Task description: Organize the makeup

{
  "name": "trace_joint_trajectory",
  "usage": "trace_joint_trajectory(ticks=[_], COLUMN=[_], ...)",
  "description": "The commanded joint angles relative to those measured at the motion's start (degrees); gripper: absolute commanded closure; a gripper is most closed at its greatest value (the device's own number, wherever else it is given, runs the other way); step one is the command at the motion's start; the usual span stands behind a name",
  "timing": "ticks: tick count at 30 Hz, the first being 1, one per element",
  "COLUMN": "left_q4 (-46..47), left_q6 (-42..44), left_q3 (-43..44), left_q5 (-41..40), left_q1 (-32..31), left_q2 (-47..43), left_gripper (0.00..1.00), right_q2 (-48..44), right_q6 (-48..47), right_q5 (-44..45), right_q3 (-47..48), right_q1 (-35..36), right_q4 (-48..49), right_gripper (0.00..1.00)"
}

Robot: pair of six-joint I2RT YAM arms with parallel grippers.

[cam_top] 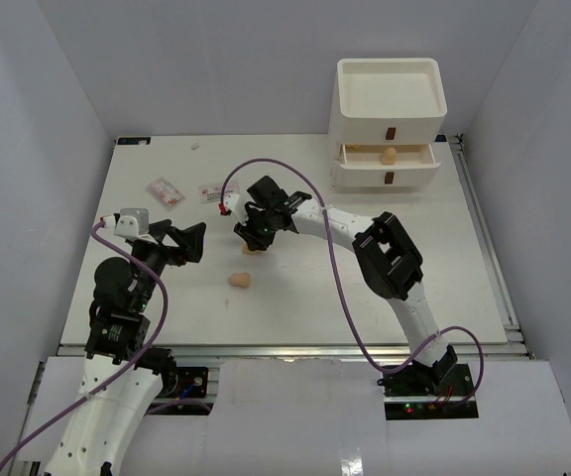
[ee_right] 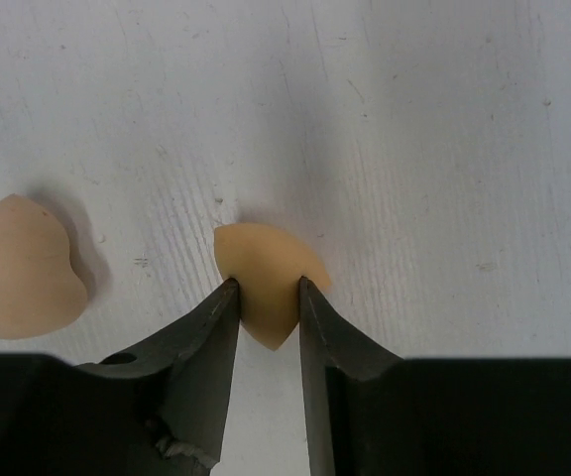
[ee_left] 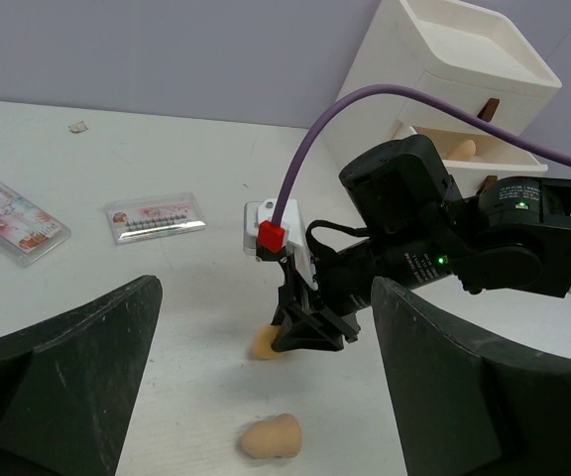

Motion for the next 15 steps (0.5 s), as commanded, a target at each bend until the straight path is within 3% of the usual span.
trace_joint_trajectory(ticks=[1,8,15], left_q4=[-0.1,0.0,0.4], left_q6=[0.4,0.3,0.4], left_q3=[-0.2,-0.2,-0.4], left_q5=[-0.5,0.0,1.1], left_q1=[-0.1,-0.1,-0.1], left_q2=[-0.2,-0.3,-0.3], left_gripper=[0.02,0.02,0.02], right_q2=[1.2,-0.1,-9.0], right_q6=[-0.4,-1.3,-3.4], right_q5=[2.9,3.2,-4.1], right_q3=[2.1,0.9,-1.0], right_q1=[0.4,0.4,-1.7], right_q4=[-0.5,-0.7,-2.6], right_gripper=[0.74,0.92,0.92])
